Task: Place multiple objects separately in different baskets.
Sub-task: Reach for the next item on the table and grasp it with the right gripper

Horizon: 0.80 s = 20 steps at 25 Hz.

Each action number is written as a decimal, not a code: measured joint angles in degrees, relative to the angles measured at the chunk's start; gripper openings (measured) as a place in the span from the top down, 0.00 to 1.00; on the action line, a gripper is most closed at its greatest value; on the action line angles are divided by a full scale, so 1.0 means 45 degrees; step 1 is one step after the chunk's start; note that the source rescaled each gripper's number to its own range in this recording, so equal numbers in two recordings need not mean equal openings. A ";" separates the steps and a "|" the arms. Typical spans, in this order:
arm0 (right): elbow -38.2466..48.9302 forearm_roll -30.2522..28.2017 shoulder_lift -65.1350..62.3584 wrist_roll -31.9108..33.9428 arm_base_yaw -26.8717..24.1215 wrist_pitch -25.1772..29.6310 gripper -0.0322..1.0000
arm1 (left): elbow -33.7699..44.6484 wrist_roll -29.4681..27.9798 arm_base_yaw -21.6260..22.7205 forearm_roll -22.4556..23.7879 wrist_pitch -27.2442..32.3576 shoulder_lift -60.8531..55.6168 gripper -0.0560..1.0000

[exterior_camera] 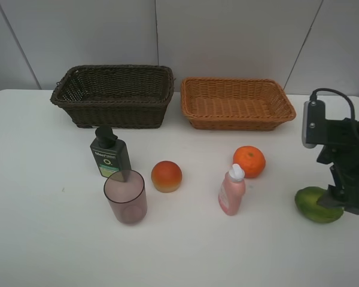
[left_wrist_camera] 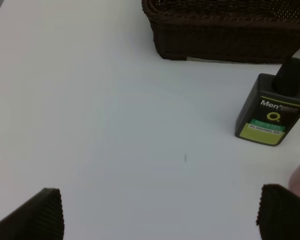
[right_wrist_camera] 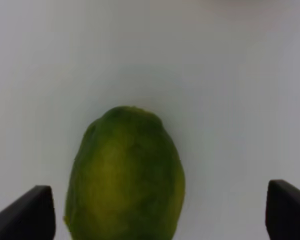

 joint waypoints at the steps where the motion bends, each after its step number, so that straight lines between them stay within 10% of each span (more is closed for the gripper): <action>1: 0.0230 0.0240 0.0000 -0.0203 -0.0016 -0.0120 0.12 | 0.0000 0.0000 0.0000 0.0000 0.0000 0.0000 0.00; 20: 0.1288 0.1729 0.0022 -0.1352 -0.0044 -0.1858 0.12 | 0.0000 0.0000 0.0000 0.0000 0.0000 0.0000 0.00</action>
